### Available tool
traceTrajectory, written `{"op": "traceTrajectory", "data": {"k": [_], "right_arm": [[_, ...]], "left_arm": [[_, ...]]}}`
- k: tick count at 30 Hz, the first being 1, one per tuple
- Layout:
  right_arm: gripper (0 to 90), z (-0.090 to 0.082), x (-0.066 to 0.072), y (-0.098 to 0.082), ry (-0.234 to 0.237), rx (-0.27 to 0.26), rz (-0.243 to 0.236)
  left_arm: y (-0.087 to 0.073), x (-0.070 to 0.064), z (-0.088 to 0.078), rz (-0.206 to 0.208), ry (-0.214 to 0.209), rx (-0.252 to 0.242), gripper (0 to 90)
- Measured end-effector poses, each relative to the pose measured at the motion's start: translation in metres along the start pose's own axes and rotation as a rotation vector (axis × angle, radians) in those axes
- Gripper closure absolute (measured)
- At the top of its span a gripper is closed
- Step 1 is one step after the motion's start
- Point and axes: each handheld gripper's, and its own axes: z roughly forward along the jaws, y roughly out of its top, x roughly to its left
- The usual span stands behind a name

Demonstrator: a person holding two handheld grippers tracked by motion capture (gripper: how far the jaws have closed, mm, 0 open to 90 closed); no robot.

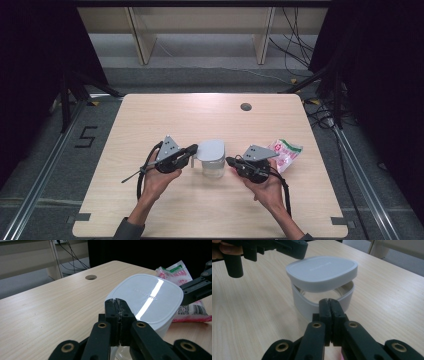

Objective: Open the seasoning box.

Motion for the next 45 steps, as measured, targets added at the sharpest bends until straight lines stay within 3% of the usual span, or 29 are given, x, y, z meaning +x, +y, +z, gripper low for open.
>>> {"op": "traceTrajectory", "data": {"k": [4,6,8,10,12,15,16,17,18,20,22,24,25,27,30,34,36,40,41,43,45], "right_arm": [[90.0,0.003,0.001,0.006,-0.01,-0.01,-0.027],[90.0,0.003,0.001,0.009,0.006,-0.003,-0.005],[90.0,0.002,0.002,0.013,0.001,-0.008,-0.013],[90.0,0.003,0.002,0.016,0.01,-0.014,-0.033],[90.0,0.004,0.004,0.018,0.006,-0.015,-0.001],[90.0,0.007,0.004,0.02,0.018,-0.018,-0.024],[90.0,0.008,0.004,0.021,0.014,-0.017,-0.025],[90.0,0.008,0.005,0.022,0.015,-0.018,-0.008],[90.0,0.007,0.004,0.023,-0.001,-0.03,-0.03],[90.0,0.007,0.006,0.025,0.006,-0.027,-0.013],[90.0,0.008,0.005,0.027,0.009,-0.037,-0.04],[90.0,0.008,0.006,0.028,0.0,-0.047,-0.028],[90.0,0.009,0.006,0.03,-0.003,-0.063,-0.049],[90.0,0.008,0.007,0.032,0.012,-0.052,-0.041],[90.0,0.009,0.009,0.034,0.017,-0.049,-0.03],[90.0,0.01,0.011,0.038,0.003,-0.065,-0.066],[90.0,0.011,0.014,0.04,0.009,-0.057,-0.049],[90.0,0.013,0.016,0.043,0.02,-0.058,-0.064],[90.0,0.015,0.016,0.044,0.011,-0.079,-0.08],[90.0,0.016,0.019,0.045,0.023,-0.063,-0.064],[90.0,0.018,0.02,0.046,0.021,-0.069,-0.077]], "left_arm": [[0.0,0.0,0.0,0.001,0.001,0.001,88.0],[0.0,0.001,0.0,0.013,0.002,0.003,88.0],[-0.001,0.002,-0.001,0.011,0.002,0.007,87.3],[-0.001,0.004,-0.001,0.007,0.003,0.014,85.2],[0.0,0.006,-0.003,0.008,0.008,0.025,82.3],[0.002,0.009,-0.01,-0.018,0.019,0.013,74.8],[0.001,0.01,-0.011,-0.009,0.019,0.008,72.3],[0.001,0.01,-0.014,0.005,0.028,0.023,70.7],[0.0,0.009,-0.016,0.007,0.033,0.035,68.5],[-0.003,0.008,-0.02,0.028,0.032,0.051,65.6],[-0.007,0.006,-0.023,0.025,0.03,0.064,63.2],[-0.01,0.004,-0.026,0.03,0.032,0.075,58.9],[-0.012,0.002,-0.028,0.041,0.036,0.084,57.1],[-0.015,0.001,-0.03,0.051,0.043,0.098,54.3],[-0.018,0.001,-0.03,0.048,0.041,0.104,52.3],[-0.027,-0.003,-0.03,0.041,0.047,0.14,47.3],[-0.03,-0.003,-0.03,0.039,0.047,0.144,43.4],[-0.033,-0.003,-0.032,0.039,0.051,0.15,38.8],[-0.035,-0.004,-0.034,0.034,0.055,0.156,37.5],[-0.036,-0.004,-0.035,0.038,0.058,0.157,35.0],[-0.039,-0.002,-0.04,0.038,0.053,0.166,34.4]]}}
